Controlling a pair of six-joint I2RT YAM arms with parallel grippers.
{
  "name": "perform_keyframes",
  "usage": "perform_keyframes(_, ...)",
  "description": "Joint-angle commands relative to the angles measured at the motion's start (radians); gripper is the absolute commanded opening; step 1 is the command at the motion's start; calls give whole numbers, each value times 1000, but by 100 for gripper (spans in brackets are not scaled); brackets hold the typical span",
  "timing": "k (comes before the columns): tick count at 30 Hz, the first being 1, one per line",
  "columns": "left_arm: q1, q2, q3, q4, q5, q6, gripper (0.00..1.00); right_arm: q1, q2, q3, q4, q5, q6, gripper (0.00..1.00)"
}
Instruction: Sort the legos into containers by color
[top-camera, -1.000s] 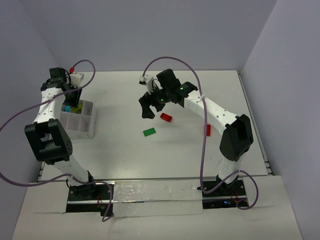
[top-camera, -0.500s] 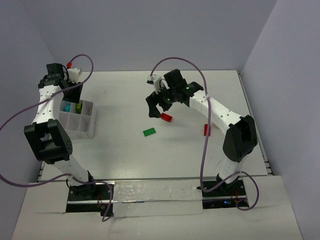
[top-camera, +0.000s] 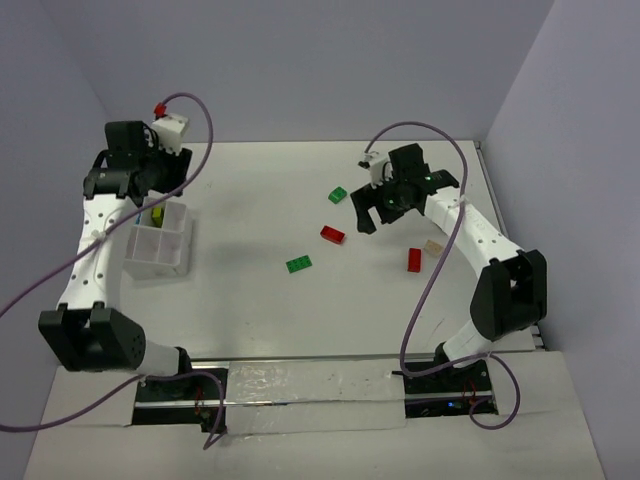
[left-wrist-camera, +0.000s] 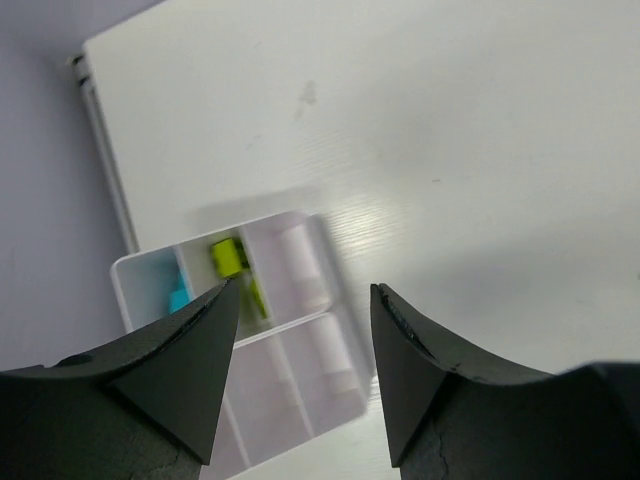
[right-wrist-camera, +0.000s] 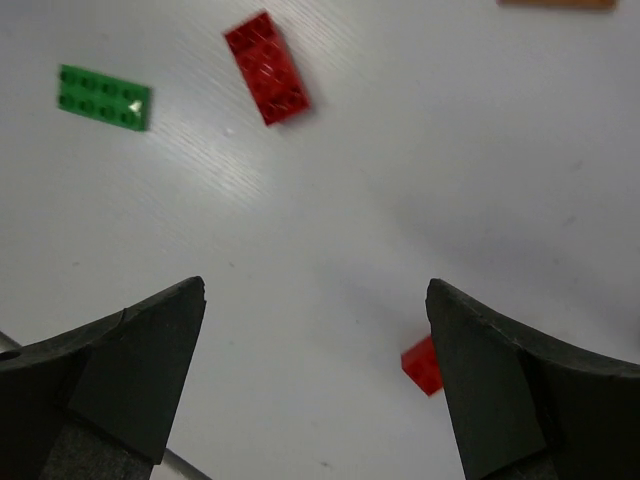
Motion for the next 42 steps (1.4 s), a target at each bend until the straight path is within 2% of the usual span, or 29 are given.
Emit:
perform_keyframes(1,-73,-71,-91,103,-35,-67,64,-72,-61,-51,-69,106,14,95)
perform_keyframes(8,-94,-116,-127,167,-94,-115,63,-111,-81,-221,-85,249,99,91)
perform_keyframes(19,-94,-152,-144,214,-104,-153,63,-176,14,-262,-46,315,222,80)
perform_keyframes(24,-94,-149,-136,230,-136,-180,63,-186,67,-273,-15,287,269,77)
perform_keyframes(36,-94,-170,-150,270,-143,-188,64,-191,135,-323,97,352,310,73)
perform_keyframes(40,-94,-160,-151,267,-130,-192,64,-192,178,-309,109,338,318,64)
perform_keyframes(41,-94,-158,-151,264,-124,-196,64,-192,185,-307,111,332,319,58)
perform_keyframes(42,-94,-155,-149,260,-119,-200,63,-190,189,-305,113,322,317,47)
